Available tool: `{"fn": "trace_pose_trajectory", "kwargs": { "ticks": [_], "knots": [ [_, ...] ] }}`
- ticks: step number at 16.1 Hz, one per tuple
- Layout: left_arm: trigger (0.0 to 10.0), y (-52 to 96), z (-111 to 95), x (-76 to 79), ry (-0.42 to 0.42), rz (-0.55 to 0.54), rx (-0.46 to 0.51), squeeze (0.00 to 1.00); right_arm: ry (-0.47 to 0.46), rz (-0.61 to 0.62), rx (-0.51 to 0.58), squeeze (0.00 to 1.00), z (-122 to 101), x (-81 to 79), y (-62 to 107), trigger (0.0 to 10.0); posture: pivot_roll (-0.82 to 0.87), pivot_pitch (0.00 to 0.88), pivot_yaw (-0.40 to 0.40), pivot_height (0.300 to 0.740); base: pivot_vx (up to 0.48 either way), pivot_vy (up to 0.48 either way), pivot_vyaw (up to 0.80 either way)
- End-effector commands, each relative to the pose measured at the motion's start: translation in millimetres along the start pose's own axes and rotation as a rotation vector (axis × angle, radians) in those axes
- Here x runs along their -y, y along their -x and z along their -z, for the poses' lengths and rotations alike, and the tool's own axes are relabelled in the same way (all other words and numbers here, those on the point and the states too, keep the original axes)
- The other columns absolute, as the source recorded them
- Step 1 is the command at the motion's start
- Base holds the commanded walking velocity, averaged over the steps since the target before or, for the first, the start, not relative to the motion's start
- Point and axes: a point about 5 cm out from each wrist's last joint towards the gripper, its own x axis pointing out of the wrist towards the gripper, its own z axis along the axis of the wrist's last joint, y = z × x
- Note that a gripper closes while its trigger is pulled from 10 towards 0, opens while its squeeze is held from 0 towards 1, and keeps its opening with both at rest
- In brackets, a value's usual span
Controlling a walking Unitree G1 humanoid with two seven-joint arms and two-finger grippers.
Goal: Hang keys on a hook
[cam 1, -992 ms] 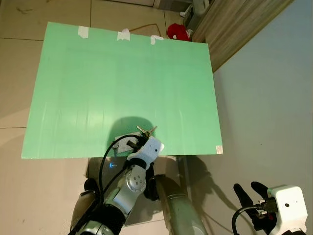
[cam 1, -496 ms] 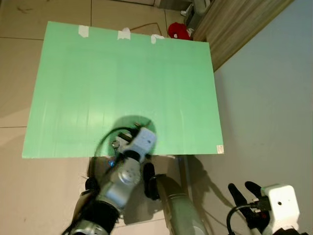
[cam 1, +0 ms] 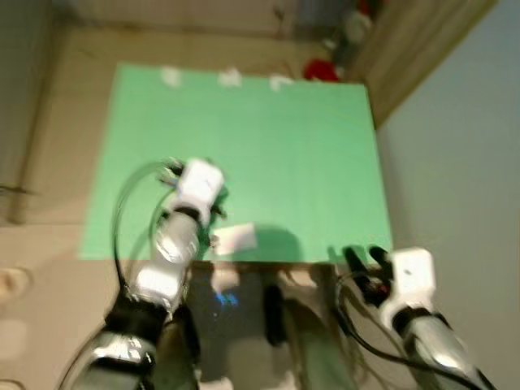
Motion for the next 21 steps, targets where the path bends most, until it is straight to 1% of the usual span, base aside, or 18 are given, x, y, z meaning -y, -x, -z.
{"fn": "trace_pose_trajectory", "kwargs": {
  "ticks": [1, 2, 3, 4, 5, 6, 7, 9, 10, 11, 12, 14, 15, 16, 18, 19, 20, 21],
  "knots": [
    [0.0, -3.6, 3, -3.5, 0.023, 0.011, -0.032, 0.0, 0.001, 0.023, -0.016, 0.0, 10, 1.4, -9.3, 10.0, -0.09, 0.096, -0.065, 0.736, 0.0, 0.0, 0.0],
    [0.0, -5.8, -2, -8.1, 0.033, 0.004, -0.02, 0.0, -0.002, 0.022, -0.004, 0.0, 8, 0.3, -13.9, 10.0, -0.09, 0.096, -0.065, 0.736, 0.0, 0.0, 0.0],
    [0.0, -8.5, -11, -15.9, 0.038, 0.005, 0.013, 0.0, -0.005, 0.019, 0.014, 0.0, 7, -2.0, -22.8, 10.0, -0.07, 0.065, -0.053, 0.736, 0.0, 0.0, 0.0],
    [0.0, -9.2, -23, -25.6, 0.077, 0.01, 0.055, 0.0, -0.003, 0.014, 0.037, 0.0, 6, -4.7, -34.4, 10.0, -0.05, 0.029, -0.04, 0.736, 0.0, 0.0, 0.0],
    [0.0, -8.8, -25, -27.5, 0.098, 0.015, 0.067, 0.0, -0.001, 0.012, 0.042, 0.0, 6, -5.3, -36.8, 10.0, -0.05, 0.025, -0.038, 0.736, 0.0, 0.0, 0.0],
    [4.5, -5.8, -32, -32.7, 0.147, 0.017, 0.105, 0.0, 0.003, 0.013, 0.06, 0.0, 3, -5.0, -41.6, 10.0, -0.04, 0.0, -0.027, 0.736, 0.0, 0.0, 0.0],
    [10.0, -0.7, -41, -36.3, 0.179, 0.023, 0.15, 0.0, 0.005, 0.025, 0.084, 0.0, 0, -1.4, -45.9, 10.0, -0.03, 0.0, -0.022, 0.736, 0.0, 0.0, 0.0],
    [10.0, 6.8, -41, -33.1, 0.191, 0.064, 0.162, 0.0, 0.008, 0.043, 0.115, 0.0, -5, 3.8, -49.5, 10.0, -0.03, 0.0, -0.016, 0.736, 0.0, 0.0, 0.0],
    [10.0, 14.8, -37, -27.7, 0.203, 0.092, 0.151, 0.0, 0.009, 0.055, 0.14, 0.0, -11, 7.8, -49.6, 10.0, -0.03, 0.0, -0.015, 0.736, 0.0, 0.0, 0.0],
    [10.0, 33.5, -22, -13.1, 0.245, 0.16, 0.118, 0.0, 0.012, 0.066, 0.162, 0.0, -15, 11.9, -48.0, 10.0, -0.04, 0.0, -0.012, 0.736, 0.0, 0.0, 0.0],
    [10.0, 50.6, -12, 1.0, 0.265, 0.212, 0.094, 0.0, 0.013, 0.075, 0.165, 0.0, -13, 14.8, -46.7, 10.0, -0.04, 0.0, -0.011, 0.736, 0.0, 0.0, 0.0],
    [10.0, 66.4, -2, 18.2, 0.309, 0.254, 0.042, 0.0, 0.011, 0.086, 0.157, 0.0, -9, 16.8, -45.6, 10.0, -0.04, 0.0, -0.01, 0.736, 0.0, 0.0, 0.0],
    [10.0, 69.6, 0, 26.0, 0.32, 0.266, 0.029, 0.0, 0.01, 0.086, 0.156, 0.0, -8, 16.2, -45.6, 10.0, -0.05, 0.0, -0.009, 0.736, 0.0, 0.0, 0.0],
    [10.0, 67.9, -1, 29.0, 0.325, 0.262, 0.025, 0.0, 0.009, 0.082, 0.158, 0.0, -7, 14.4, -46.2, 10.0, -0.05, 0.0, -0.007, 0.736, 0.0, 0.0, 0.0],
    [10.0, 64.5, -3, 27.2, 0.324, 0.244, 0.019, 0.0, 0.006, 0.079, 0.166, 0.0, -9, 12.3, -47.0, 10.0, -0.06, 0.0, -0.007, 0.736, 0.0, 0.0, 0.0],
    [10.0, 64.0, -2, 24.4, 0.311, 0.233, 0.021, 0.0, -0.015, 0.11, 0.213, 0.0, -15, 14.6, -44.3, 10.0, -0.07, 0.0, -0.003, 0.736, 0.0, 0.0, 0.0],
    [10.0, 67.6, 2, 20.7, 0.292, 0.223, 0.022, 0.0, -0.03, 0.148, 0.256, 0.0, -20, 18.8, -38.3, 10.0, -0.08, 0.0, -0.001, 0.736, 0.0, 0.0, 0.0],
    [10.0, 76.6, 12, 14.0, 0.267, 0.197, 0.011, 0.0, -0.005, 0.158, 0.258, 0.0, -18, 19.5, -31.0, 10.0, -0.08, 0.0, -0.001, 0.736, 0.0, 0.0, 0.0]
  ]
}}
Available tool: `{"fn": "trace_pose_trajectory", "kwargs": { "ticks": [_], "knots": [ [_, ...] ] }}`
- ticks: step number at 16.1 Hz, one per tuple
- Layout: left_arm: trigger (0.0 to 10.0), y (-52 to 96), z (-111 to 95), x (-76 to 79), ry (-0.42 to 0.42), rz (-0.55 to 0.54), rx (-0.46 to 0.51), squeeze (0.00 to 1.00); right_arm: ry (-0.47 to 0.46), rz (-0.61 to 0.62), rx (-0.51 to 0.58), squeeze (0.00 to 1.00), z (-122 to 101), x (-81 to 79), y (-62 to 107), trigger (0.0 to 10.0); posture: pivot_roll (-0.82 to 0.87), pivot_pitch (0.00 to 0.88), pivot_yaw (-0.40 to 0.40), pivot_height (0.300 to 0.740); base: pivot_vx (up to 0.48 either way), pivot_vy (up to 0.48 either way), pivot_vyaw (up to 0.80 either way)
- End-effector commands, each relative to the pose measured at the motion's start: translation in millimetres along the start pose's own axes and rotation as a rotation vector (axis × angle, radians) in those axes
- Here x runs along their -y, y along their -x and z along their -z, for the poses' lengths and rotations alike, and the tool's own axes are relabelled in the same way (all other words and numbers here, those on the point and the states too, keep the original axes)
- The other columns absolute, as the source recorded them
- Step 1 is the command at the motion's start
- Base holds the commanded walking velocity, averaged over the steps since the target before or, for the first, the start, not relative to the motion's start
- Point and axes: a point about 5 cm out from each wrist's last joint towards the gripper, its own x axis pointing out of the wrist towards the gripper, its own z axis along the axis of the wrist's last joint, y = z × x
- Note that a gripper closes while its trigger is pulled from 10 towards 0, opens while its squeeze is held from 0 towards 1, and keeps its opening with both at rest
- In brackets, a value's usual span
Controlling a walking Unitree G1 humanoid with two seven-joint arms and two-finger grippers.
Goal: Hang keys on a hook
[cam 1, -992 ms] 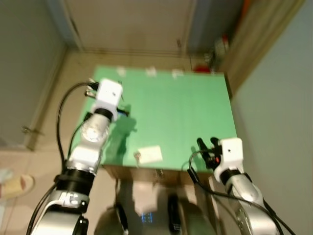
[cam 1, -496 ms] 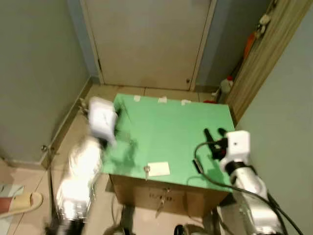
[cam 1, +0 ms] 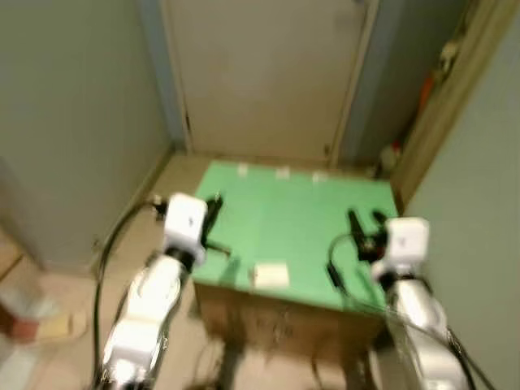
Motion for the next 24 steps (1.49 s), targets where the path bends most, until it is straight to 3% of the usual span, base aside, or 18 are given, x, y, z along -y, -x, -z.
{"fn": "trace_pose_trajectory", "kwargs": {
  "ticks": [1, 3, 5, 8, 14, 24],
  "knots": [
    [10.0, 15.4, 12, -9.9, -0.025, -0.038, -0.023, 0.0, 0.011, 0.035, 0.014, 0.0, 0, 7.9, 8.5, 10.0, -0.09, 0.0, -0.009, 0.736, 0.0, 0.0, 0.0],
    [10.0, 23.0, 21, -5.6, -0.038, -0.039, -0.044, 0.0, 0.009, 0.119, -0.029, 0.0, 16, 18.7, 22.0, 10.0, -0.08, 0.0, -0.014, 0.736, 0.0, 0.0, 0.0],
    [10.0, 16.1, 19, -0.1, -0.02, -0.046, -0.045, 0.0, -0.007, 0.228, -0.062, 0.0, 24, 30.1, 30.6, 10.0, -0.09, 0.0, -0.015, 0.736, 0.0, 0.0, 0.0],
    [10.0, 5.8, 13, 3.7, -0.017, -0.031, -0.024, 0.0, 0.011, 0.216, -0.059, 0.0, 21, 28.1, 28.2, 10.0, -0.1, 0.0, -0.015, 0.736, 0.0, 0.0, 0.0],
    [10.0, -18.1, 2, 6.4, -0.015, -0.034, 0.002, 0.0, 0.015, 0.147, -0.017, 0.0, 10, 13.3, 4.2, 10.0, -0.1, 0.0, 0.015, 0.736, 0.0, 0.0, 0.0],
    [10.0, -32.2, -14, 4.1, 0.003, -0.027, 0.056, 0.0, 0.006, 0.144, -0.048, 0.0, 18, 11.9, 8.3, 10.0, -0.11, 0.003, 0.023, 0.736, 0.0, 0.0, 0.0]
  ]
}}
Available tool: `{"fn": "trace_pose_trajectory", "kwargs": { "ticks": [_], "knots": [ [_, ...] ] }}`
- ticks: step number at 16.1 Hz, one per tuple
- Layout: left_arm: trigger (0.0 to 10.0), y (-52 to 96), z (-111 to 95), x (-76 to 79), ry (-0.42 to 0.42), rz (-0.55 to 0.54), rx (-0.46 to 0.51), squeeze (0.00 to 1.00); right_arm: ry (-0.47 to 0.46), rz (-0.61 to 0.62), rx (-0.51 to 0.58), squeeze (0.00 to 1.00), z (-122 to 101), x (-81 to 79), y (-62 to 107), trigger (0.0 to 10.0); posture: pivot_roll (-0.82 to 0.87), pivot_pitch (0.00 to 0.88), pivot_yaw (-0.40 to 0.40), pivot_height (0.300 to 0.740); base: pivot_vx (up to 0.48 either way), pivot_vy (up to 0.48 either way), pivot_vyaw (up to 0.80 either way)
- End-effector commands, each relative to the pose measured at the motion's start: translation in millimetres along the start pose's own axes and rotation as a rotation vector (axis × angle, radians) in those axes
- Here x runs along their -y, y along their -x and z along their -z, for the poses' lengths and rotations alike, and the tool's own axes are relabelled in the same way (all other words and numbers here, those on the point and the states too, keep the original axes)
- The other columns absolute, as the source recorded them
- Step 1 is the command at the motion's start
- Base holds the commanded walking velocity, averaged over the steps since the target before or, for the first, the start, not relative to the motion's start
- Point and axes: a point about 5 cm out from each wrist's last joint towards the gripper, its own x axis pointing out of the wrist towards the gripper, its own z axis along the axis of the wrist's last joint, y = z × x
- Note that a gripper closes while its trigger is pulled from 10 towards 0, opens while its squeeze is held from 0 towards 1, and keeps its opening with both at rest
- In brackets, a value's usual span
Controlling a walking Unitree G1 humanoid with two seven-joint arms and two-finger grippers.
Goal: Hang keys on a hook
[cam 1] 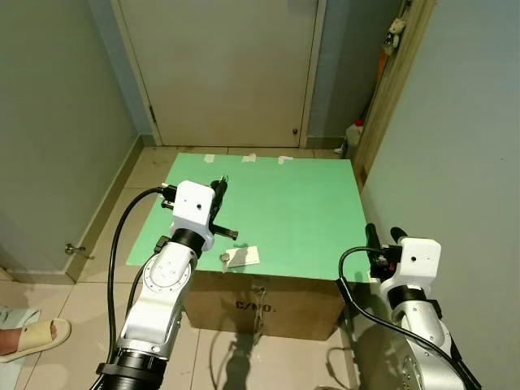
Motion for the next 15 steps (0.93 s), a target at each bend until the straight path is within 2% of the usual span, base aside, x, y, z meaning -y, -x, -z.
{"fn": "trace_pose_trajectory", "kwargs": {
  "ticks": [1, 5, 15],
  "knots": [
    [10.0, -3.6, -3, -1.7, 0.006, -0.002, 0.007, 0.0, -0.003, 0.004, -0.013, 0.0, 2, 1.8, 0.4, 10.0, -0.11, 0.003, 0.023, 0.736, 0.0, 0.0, 0.0],
    [10.0, -4.4, -7, 1.0, 0.04, 0.017, 0.03, 0.0, -0.001, 0.003, -0.022, 0.0, 3, 2.2, 0.1, 10.0, -0.12, 0.0, 0.019, 0.736, -0.277, 0.0, 0.0],
    [10.0, -9.1, -10, 9.2, 0.051, 0.058, 0.054, 0.0, 0.011, 0.005, -0.027, 0.0, 6, 6.0, 0.2, 10.0, -0.14, 0.0, 0.02, 0.736, 0.0, 0.0, 0.0]
  ]
}}
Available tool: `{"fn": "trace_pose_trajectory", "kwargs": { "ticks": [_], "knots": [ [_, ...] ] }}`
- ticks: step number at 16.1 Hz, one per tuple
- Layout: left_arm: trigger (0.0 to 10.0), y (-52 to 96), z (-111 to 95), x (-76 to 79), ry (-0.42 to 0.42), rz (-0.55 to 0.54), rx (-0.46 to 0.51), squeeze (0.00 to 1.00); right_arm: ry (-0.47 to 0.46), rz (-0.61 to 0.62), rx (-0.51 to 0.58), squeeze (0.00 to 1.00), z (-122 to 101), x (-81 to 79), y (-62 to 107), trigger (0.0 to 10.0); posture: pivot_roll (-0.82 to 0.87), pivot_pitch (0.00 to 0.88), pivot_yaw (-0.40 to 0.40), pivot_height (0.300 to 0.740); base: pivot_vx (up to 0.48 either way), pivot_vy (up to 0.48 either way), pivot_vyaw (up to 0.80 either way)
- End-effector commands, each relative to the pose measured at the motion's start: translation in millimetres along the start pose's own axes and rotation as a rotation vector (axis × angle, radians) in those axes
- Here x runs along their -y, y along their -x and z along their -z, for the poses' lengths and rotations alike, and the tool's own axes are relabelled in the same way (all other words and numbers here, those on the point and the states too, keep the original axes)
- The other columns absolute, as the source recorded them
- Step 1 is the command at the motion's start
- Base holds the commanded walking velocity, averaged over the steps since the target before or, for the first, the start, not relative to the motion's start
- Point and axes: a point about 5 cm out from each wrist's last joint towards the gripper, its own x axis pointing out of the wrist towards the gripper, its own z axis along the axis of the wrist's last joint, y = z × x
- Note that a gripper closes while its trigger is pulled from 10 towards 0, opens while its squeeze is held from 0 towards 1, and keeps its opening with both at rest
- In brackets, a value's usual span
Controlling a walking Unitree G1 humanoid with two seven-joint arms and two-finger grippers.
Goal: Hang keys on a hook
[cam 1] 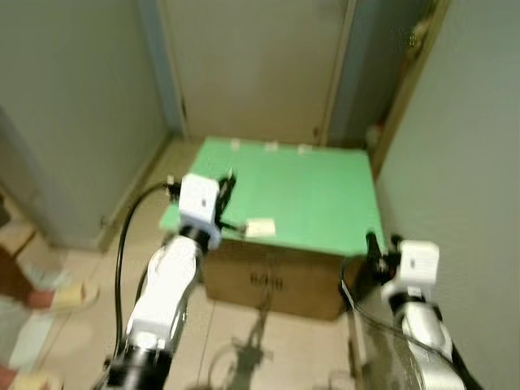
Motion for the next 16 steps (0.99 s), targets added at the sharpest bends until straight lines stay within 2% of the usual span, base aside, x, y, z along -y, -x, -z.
{"fn": "trace_pose_trajectory", "kwargs": {
  "ticks": [1, 16],
  "knots": [
    [10.0, -3.3, -3, 1.5, -0.002, 0.014, 0.015, 0.0, -0.002, 0.003, 0.015, 0.0, -3, 2.8, -1.9, 10.0, -0.14, 0.0, 0.02, 0.736, 0.0, 0.0, 0.0],
    [10.0, -7.5, -7, 12.9, 0.031, 0.106, 0.042, 0.0, 0.006, -0.001, -0.001, 0.0, 2, 6.1, -3.7, 10.0, -0.15, 0.0, 0.025, 0.736, 0.0, 0.0, 0.0]
  ]
}}
